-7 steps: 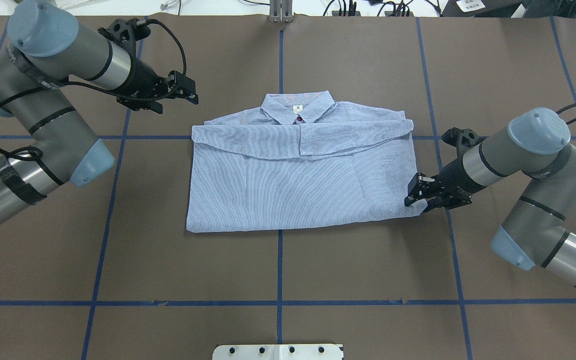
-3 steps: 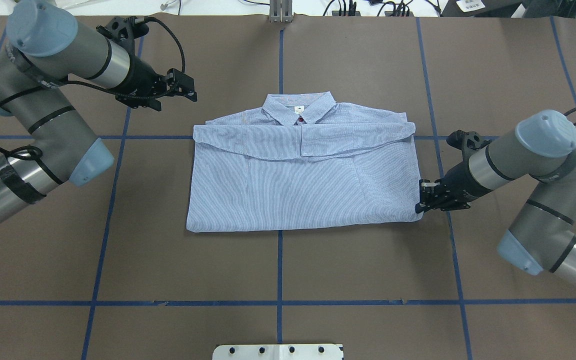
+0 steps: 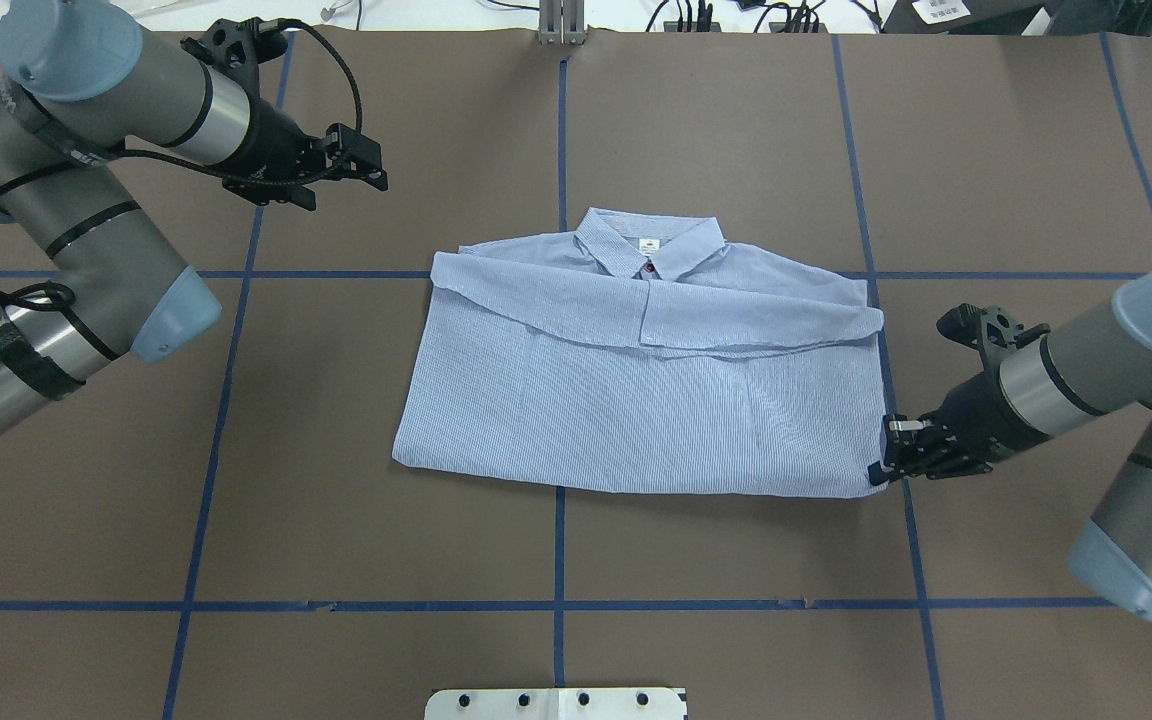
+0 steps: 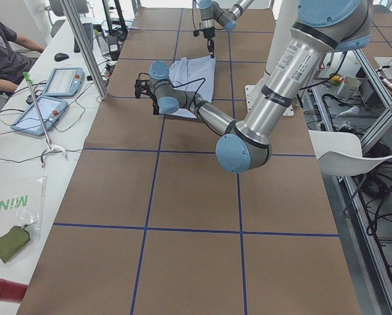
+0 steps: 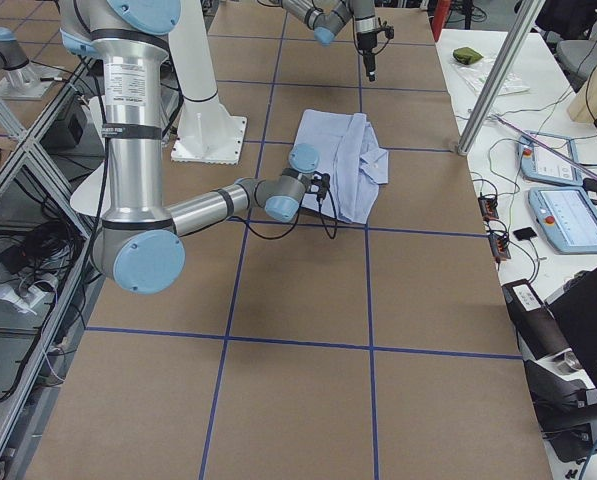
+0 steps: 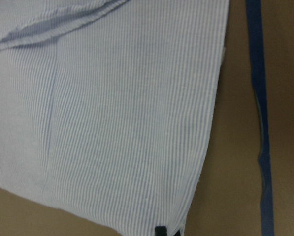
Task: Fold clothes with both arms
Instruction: 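Grasp the folded shirt's side with the right gripper and rotate it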
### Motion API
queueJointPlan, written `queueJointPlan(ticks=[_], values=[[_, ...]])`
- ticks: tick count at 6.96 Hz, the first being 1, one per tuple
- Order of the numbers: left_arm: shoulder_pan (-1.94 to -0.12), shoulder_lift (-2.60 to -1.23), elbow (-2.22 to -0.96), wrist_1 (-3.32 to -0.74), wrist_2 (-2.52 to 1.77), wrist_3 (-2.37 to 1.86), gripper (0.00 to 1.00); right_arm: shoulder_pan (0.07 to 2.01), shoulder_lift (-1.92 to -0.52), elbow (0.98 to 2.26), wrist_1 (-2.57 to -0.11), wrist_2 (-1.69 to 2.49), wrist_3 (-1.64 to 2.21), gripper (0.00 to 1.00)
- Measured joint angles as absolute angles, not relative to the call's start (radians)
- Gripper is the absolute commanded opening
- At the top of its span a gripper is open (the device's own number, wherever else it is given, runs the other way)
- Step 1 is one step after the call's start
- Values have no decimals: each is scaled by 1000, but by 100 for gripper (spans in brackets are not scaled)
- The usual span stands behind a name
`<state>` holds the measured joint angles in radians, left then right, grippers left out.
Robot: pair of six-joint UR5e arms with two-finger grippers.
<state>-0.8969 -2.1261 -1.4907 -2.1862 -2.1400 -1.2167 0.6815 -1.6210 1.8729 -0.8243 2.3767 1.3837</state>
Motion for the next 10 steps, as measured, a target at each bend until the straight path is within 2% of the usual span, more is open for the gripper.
queueJointPlan(ticks=[2,3,4,7,10], values=[[-899,-2126,-1492,-2186,-2140,-1218,99,562,-1732,2026,-824,2388,1384,0],[-899,-2125,-1493,-2186,-2139,-1218,99,487,-1766,2082,-824,2396,1389,41],[-899,-2125,-1494,-2186,-2139,-1218,99,422,-1781,2110,-824,2401,1404,99],[-892,-2098,-1538,-2189,-2140,-1217,100,381,-1732,2118,-824,2394,1448,100],[-759,-2002,-1721,-2186,-2132,-1374,99,642,-1616,2115,-824,2401,1450,100]])
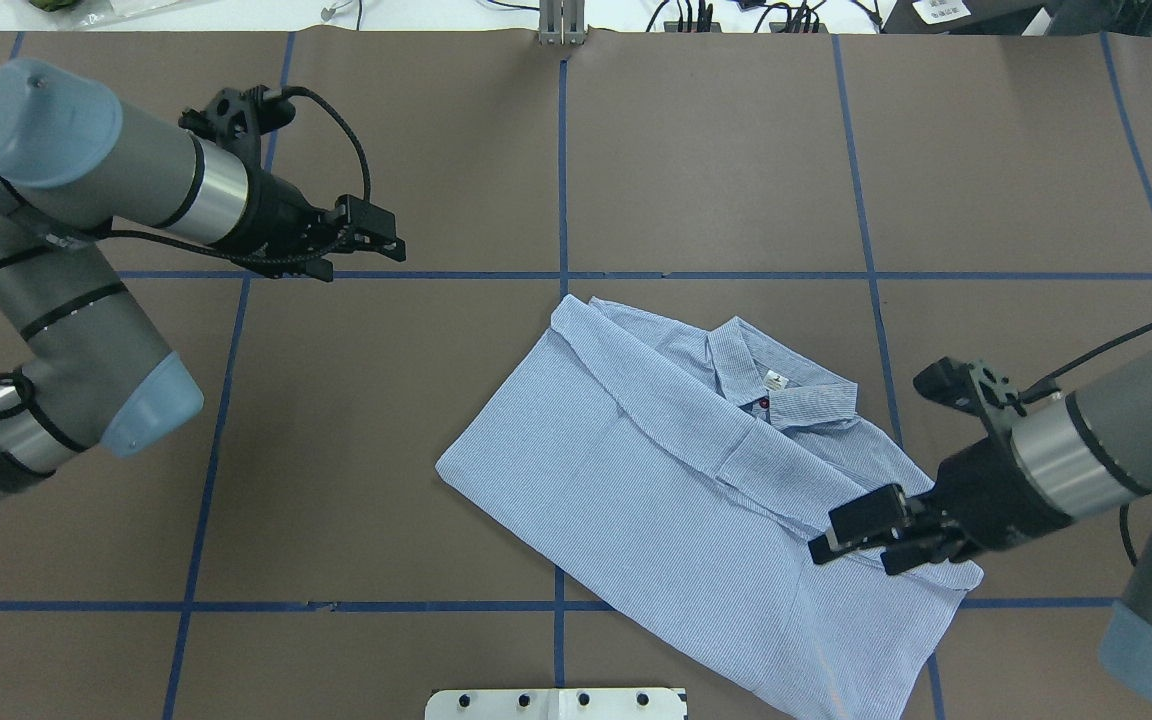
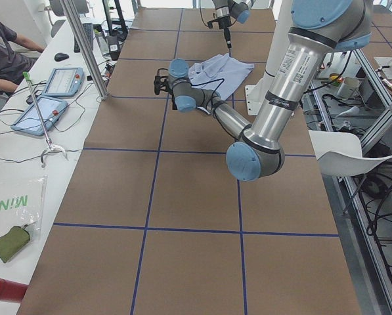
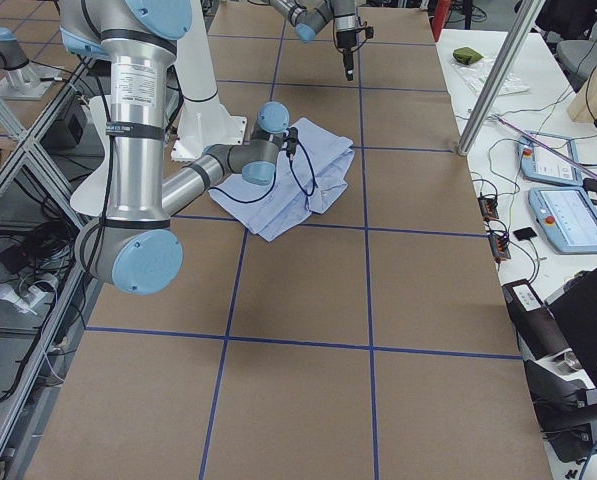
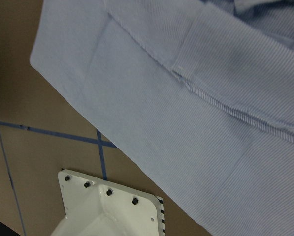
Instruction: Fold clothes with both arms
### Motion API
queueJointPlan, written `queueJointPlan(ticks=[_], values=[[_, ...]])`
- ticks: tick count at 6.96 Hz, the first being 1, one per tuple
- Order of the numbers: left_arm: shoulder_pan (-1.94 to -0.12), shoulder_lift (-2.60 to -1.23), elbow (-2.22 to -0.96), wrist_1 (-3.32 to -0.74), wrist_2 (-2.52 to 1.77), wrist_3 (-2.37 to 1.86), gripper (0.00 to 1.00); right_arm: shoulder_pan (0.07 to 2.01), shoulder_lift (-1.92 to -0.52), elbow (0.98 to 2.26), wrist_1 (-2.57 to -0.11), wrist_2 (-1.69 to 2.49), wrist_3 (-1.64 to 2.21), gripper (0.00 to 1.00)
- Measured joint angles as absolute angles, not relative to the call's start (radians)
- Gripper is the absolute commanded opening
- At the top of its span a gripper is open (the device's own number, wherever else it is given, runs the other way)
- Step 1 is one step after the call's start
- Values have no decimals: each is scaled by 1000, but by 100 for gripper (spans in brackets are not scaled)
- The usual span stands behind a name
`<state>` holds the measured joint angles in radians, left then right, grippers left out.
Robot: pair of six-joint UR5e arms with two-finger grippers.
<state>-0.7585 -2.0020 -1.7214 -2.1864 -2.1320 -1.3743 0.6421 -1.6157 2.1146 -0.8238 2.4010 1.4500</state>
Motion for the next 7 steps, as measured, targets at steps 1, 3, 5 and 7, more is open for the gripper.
queueJointPlan(ticks=[1,3,5,7], values=[[-671,-1990,-1753,-2187,-2091,-1499,99,719,-1600,2116,-824,2406,1450,100],[-497,-1986,-1767,-2185,-1954,-1698,98,810,-1582,2115,-824,2409,1449,100],[-401,-1989,-1747,-2157,-1870,-1763,94,836,-1554,2112,-826,2408,1448,100],[-377,-1991,-1716,-2145,-1841,-1771,88,839,-1548,2108,-827,2405,1448,100]])
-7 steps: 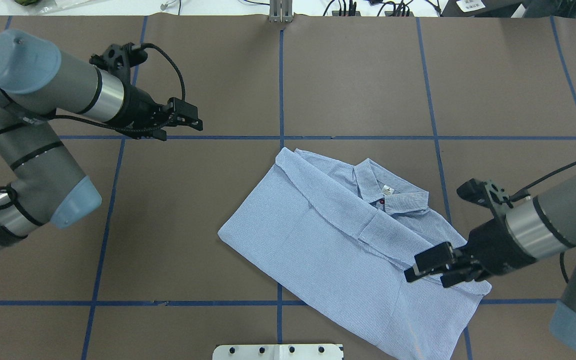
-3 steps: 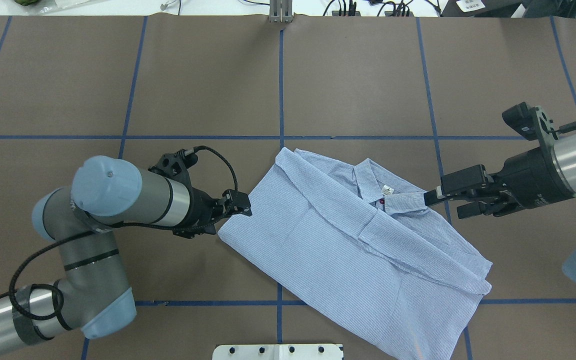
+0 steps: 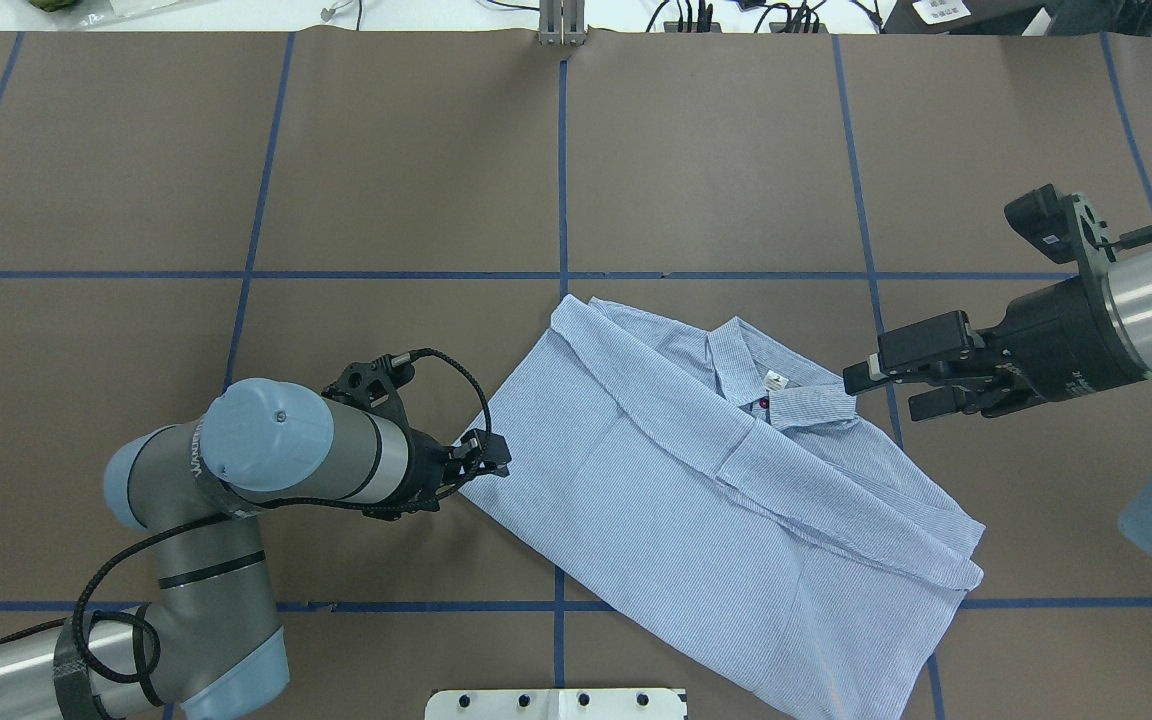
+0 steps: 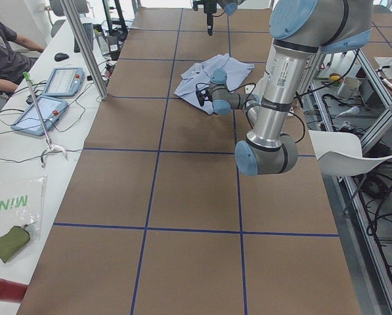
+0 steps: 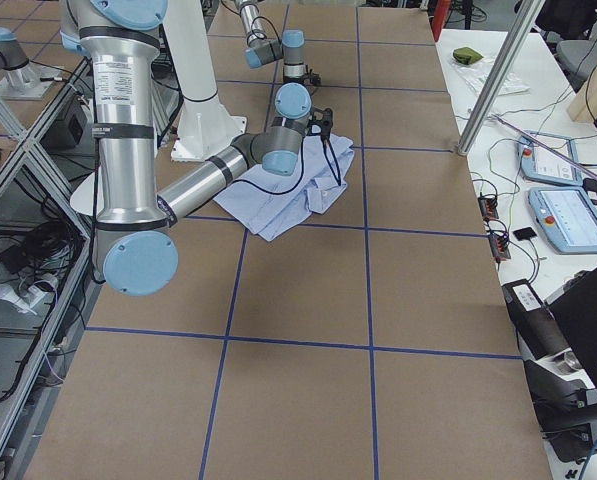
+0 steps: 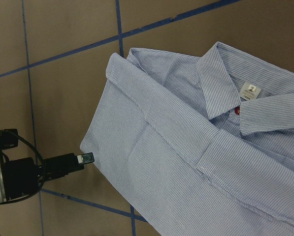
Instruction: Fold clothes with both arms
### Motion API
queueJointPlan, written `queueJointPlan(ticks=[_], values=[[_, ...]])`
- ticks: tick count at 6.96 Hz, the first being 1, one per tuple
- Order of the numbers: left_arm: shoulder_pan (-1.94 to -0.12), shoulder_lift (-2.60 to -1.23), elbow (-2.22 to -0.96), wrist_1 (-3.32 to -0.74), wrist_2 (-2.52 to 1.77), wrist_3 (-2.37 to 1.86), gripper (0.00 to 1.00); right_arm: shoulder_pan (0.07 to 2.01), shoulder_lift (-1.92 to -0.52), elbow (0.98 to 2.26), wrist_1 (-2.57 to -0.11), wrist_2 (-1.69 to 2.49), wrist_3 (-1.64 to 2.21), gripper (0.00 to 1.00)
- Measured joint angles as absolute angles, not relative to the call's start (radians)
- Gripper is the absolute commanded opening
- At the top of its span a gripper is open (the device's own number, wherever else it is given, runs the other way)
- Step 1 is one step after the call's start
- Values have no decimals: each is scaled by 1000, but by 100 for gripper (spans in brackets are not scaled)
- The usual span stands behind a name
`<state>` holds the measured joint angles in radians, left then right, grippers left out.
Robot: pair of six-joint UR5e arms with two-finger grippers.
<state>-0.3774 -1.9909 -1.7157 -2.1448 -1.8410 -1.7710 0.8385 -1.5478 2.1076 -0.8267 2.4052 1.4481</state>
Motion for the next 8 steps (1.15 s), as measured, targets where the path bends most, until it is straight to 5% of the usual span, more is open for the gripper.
queueJointPlan(ticks=[2,3,5,6,7,8], values=[[-380,-1992,-1707,-2142,-1828,-1772,77,842,-1549,2106,-828,2407,1448,100],[-385,-1992,-1705,-2141,-1826,-1772,59,844,-1550,2106,-829,2409,1448,100],[-390,-1993,-1703,-2136,-1820,-1772,52,847,-1551,2105,-832,2411,1448,100],[-390,-1993,-1701,-2131,-1816,-1772,35,848,-1551,2104,-834,2411,1448,100],[-390,-1995,-1700,-2129,-1814,-1772,0,849,-1551,2104,-835,2411,1448,100],[-390,-1997,-1700,-2128,-1813,-1773,0,852,-1552,2103,-835,2412,1448,100]])
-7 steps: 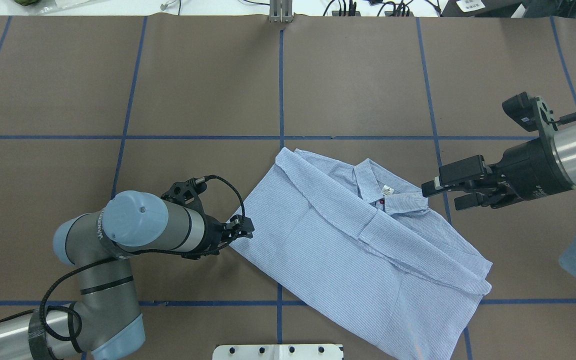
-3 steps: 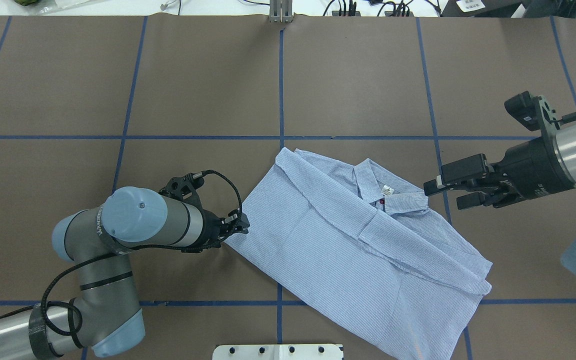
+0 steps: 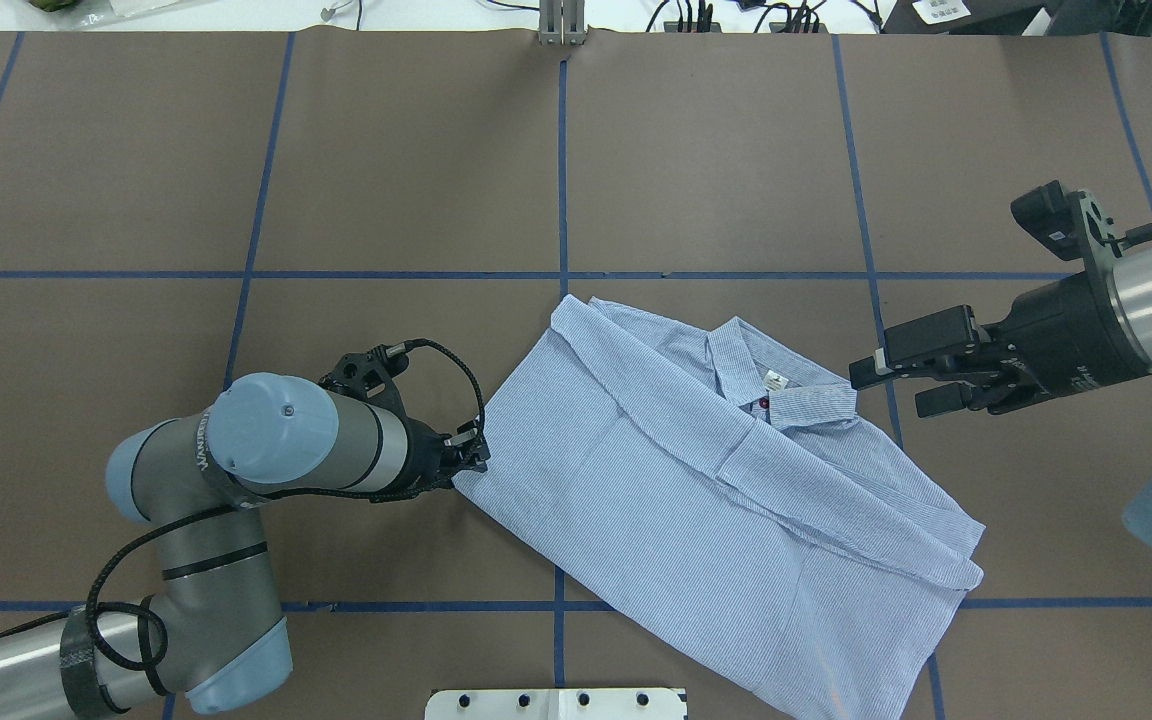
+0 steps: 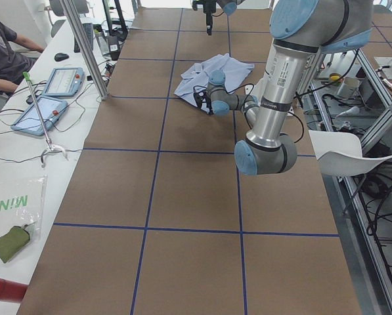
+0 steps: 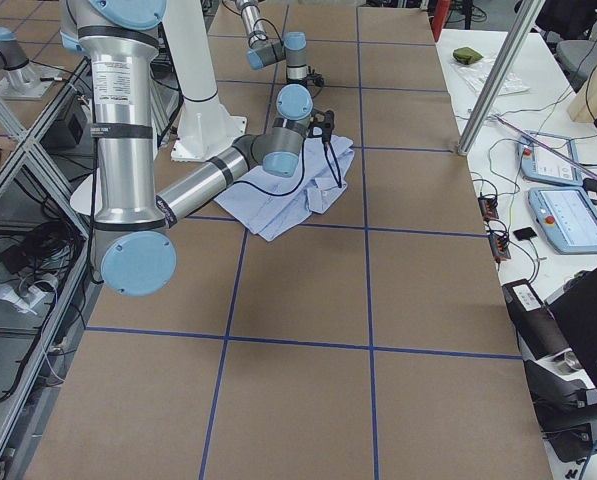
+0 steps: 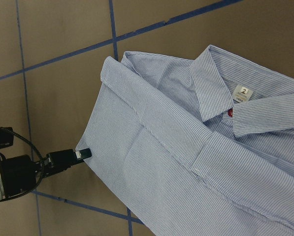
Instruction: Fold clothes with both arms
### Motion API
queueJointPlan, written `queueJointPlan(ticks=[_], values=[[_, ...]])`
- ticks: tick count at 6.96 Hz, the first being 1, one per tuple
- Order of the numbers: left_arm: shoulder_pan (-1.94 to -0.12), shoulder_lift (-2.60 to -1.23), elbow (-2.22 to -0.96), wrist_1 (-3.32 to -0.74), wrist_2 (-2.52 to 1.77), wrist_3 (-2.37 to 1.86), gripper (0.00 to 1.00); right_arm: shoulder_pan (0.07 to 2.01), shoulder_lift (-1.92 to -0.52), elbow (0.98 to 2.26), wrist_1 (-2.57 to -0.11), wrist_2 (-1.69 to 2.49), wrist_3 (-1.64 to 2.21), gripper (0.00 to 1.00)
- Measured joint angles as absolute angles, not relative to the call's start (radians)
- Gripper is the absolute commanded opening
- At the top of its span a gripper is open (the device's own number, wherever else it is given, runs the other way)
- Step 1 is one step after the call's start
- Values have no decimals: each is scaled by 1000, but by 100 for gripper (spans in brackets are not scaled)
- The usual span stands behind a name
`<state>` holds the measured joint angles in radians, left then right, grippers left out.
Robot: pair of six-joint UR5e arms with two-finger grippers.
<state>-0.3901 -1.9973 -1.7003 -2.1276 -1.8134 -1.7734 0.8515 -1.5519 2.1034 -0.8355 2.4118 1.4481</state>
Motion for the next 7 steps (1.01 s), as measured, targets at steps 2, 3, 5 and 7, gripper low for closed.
queueJointPlan(ticks=[2,3,5,7], values=[[-398,-1999,-1702,-2126,-1814,-1777,0,857,-1554,2103,-836,2413,1448,100],[-420,-2002,-1703,-2123,-1818,-1776,0,862,-1555,2103,-836,2413,1448,100],[-513,-2044,-1701,-2053,-1823,-1749,0,873,-1555,2103,-836,2413,1448,100],[-628,-2137,-1626,-1977,-1823,-1679,0,884,-1553,2097,-837,2413,1448,100]])
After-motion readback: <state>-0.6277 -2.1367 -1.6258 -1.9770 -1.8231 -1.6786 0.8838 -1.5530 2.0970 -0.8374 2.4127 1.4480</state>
